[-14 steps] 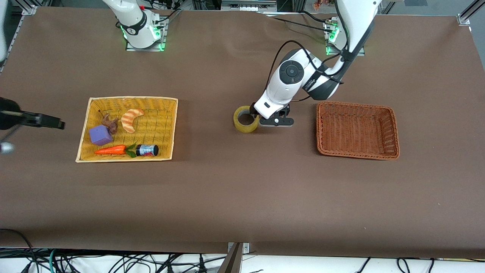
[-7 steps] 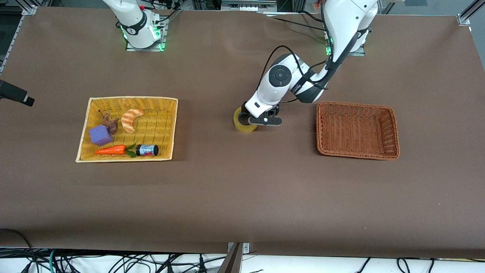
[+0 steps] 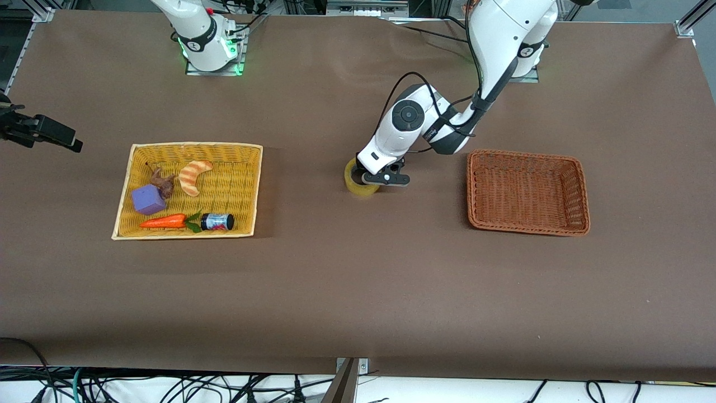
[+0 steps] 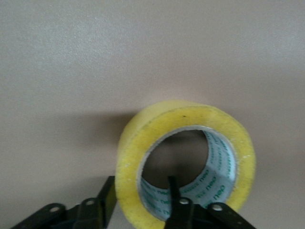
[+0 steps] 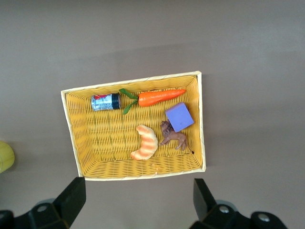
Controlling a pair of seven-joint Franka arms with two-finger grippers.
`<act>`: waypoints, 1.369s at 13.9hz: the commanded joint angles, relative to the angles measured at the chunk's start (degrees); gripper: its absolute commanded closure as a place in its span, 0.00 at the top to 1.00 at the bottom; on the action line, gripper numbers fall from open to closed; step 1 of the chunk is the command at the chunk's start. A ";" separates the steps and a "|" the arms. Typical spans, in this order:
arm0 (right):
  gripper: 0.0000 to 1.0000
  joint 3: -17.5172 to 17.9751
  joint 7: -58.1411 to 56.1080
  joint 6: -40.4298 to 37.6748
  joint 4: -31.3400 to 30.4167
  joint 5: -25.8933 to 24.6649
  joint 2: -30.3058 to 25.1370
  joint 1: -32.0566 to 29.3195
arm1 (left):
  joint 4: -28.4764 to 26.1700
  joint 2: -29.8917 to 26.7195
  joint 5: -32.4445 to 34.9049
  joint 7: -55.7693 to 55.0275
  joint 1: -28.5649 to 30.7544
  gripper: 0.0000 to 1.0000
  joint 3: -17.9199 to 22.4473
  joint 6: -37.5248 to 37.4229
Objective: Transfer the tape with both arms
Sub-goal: 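Grasp the tape roll with the left gripper while the right gripper withdraws, then carry the tape roll into the wicker basket with the left gripper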
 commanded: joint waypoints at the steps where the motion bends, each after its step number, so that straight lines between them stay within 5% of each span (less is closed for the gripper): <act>1: 1.00 -0.04 0.11 0.22 0.43 -0.82 -0.01 0.22 | 1.10 0.96 1.25 -0.72 -0.84 0.00 0.45 0.75; 5: 1.00 -0.22 0.20 0.66 0.52 -0.82 0.52 0.13 | 0.84 -3.14 1.42 -0.02 0.03 0.00 1.68 -1.70; 11: 1.00 0.13 -0.06 1.81 0.52 -0.82 0.70 0.22 | 0.22 -18.26 1.07 18.49 11.18 0.00 1.95 -26.46; 14: 1.00 0.13 -0.15 1.80 0.52 -0.82 0.70 0.22 | -0.56 -21.79 0.54 32.10 13.22 0.00 8.08 -33.07; 19: 1.00 0.13 -0.15 1.72 0.52 -0.82 0.70 0.22 | -4.95 -22.68 0.28 51.04 14.45 0.00 18.81 -32.56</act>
